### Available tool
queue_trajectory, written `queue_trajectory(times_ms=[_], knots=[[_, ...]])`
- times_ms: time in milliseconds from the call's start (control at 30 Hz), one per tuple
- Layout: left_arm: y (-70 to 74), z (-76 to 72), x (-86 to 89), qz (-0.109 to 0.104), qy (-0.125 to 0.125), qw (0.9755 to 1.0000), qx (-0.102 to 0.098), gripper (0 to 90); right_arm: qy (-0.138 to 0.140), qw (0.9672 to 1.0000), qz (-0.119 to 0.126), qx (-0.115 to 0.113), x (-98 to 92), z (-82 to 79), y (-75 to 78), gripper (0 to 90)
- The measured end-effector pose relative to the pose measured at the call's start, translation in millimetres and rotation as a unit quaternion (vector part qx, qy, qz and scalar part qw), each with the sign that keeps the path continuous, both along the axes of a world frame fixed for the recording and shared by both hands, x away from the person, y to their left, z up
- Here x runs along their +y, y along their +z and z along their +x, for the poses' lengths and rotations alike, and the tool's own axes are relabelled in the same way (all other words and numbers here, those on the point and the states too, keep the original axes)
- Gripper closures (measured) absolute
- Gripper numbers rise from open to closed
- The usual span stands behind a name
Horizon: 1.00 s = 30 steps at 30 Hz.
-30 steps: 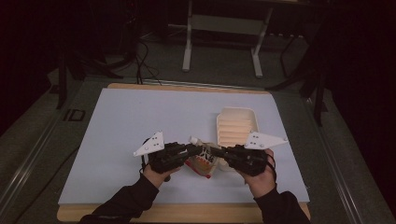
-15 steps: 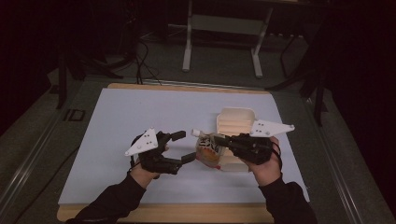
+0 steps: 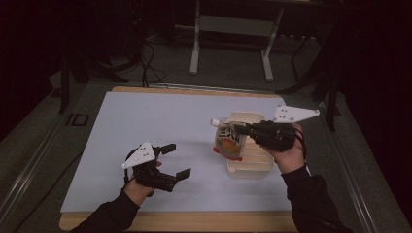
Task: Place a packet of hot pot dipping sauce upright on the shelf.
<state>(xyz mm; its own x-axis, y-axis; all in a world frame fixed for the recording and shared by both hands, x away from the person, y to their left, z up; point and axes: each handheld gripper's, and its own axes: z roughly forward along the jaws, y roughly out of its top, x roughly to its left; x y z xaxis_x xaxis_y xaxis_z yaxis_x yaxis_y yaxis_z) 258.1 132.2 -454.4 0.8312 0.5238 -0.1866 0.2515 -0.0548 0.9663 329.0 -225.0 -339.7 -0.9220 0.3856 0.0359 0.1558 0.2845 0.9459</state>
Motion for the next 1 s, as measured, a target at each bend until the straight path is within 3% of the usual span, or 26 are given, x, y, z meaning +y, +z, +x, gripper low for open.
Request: queue_trajectory(times_ms=[333, 400, 600, 767, 1000], knots=[[-19.3, -7.9, 20.2, -0.005, 0.025, 0.9997, 0.0, 1.5, 0.04, 0.999, -0.007, -0.02, -21.3, 32.7, -0.1, 87.2], [-20.4, -8.1, 20.7, -0.008, 0.025, 0.9996, 0.001, 1.5, 0.045, 0.9983, -0.012, -0.036, -22.6, 36.9, -1.7, 87.1], [-26.6, -8.8, 23.7, -0.012, 0.031, 0.9994, 0.009, 1.5, 0.045, 0.998, -0.02, -0.039, -26.0, 50.8, -6.3, 87.0], [-28.0, -11.2, 26.4, -0.012, 0.036, 0.9992, -0.014, 1.5, 0.057, 0.9972, -0.03, -0.037, -30.1, 67.6, -13.9, 86.5], [-30.3, -12.9, 28.0, -0.012, 0.035, 0.9993, -0.01, 1.5, 0.061, 0.9968, -0.043, -0.03, -32.7, 88.1, -24.4, 86.5]])
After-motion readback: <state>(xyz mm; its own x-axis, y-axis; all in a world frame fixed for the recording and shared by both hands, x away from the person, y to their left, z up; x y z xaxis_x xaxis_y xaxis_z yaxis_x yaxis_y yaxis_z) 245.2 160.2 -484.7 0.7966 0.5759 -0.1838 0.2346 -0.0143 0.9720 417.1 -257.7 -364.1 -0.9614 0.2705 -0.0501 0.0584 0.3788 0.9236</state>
